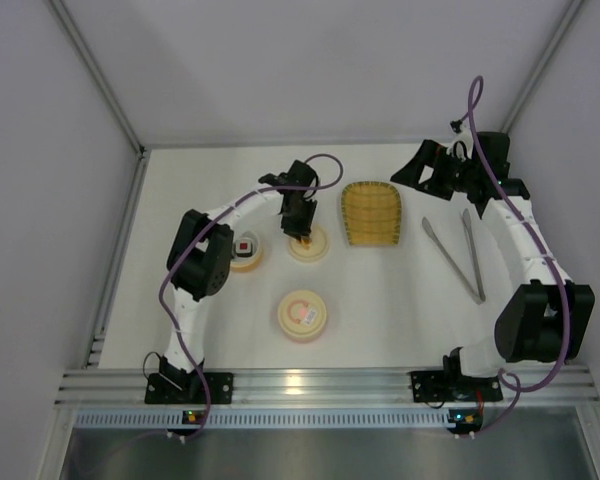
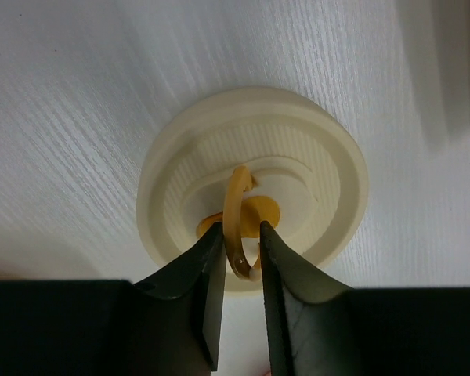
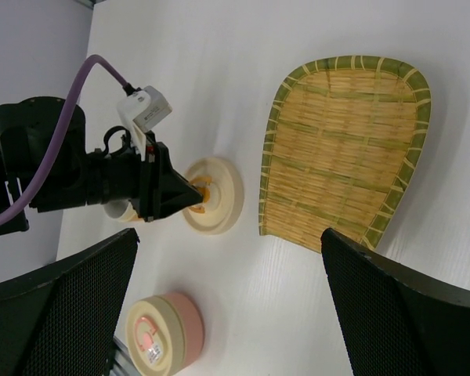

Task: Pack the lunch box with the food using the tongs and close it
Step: Pick up the box lid from the center of the board, then close the box lid on the packing box.

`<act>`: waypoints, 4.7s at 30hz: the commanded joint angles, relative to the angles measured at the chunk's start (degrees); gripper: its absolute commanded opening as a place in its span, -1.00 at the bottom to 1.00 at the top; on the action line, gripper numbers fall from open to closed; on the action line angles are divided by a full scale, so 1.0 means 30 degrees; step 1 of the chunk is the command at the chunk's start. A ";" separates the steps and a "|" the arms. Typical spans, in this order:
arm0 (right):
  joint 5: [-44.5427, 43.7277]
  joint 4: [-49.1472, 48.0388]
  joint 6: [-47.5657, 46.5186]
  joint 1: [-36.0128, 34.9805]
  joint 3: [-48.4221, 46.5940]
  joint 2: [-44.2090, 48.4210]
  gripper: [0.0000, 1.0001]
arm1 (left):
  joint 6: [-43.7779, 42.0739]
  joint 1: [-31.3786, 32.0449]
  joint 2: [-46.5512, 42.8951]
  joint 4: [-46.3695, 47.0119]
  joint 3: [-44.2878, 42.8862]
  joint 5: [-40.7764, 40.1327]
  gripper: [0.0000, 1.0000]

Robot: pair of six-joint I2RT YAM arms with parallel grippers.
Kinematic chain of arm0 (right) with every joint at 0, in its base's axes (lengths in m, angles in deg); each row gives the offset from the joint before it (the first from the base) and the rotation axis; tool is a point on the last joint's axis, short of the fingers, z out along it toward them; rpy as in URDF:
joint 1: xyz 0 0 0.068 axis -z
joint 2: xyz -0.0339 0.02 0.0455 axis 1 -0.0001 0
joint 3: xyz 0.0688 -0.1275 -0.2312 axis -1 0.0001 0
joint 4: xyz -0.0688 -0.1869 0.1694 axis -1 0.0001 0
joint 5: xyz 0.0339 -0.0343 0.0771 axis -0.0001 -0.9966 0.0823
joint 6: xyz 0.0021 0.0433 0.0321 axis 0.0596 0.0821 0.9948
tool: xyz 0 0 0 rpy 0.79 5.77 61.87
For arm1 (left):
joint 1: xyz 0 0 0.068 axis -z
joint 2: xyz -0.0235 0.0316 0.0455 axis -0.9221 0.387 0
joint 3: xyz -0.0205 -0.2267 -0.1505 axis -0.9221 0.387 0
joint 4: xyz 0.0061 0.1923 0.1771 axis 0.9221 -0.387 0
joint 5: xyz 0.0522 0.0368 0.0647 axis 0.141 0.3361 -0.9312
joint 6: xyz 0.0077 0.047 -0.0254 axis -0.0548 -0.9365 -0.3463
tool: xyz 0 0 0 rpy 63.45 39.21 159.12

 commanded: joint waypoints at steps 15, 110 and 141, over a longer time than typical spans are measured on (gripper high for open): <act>-0.0015 0.0376 -0.0469 0.0306 -0.0165 0.1437 0.99 | -0.7484 -0.0964 -0.4735 -0.6388 -0.4863 0.0568 -1.00; -0.0015 -0.1528 0.0291 0.0305 0.1359 0.1613 0.99 | -0.7810 -0.6620 -0.7696 -0.3233 0.4862 0.2093 0.04; -0.0073 -0.1646 0.0116 0.0276 0.1359 0.0940 0.99 | -0.7987 -0.4718 -0.5470 0.1159 1.0311 -0.1305 0.16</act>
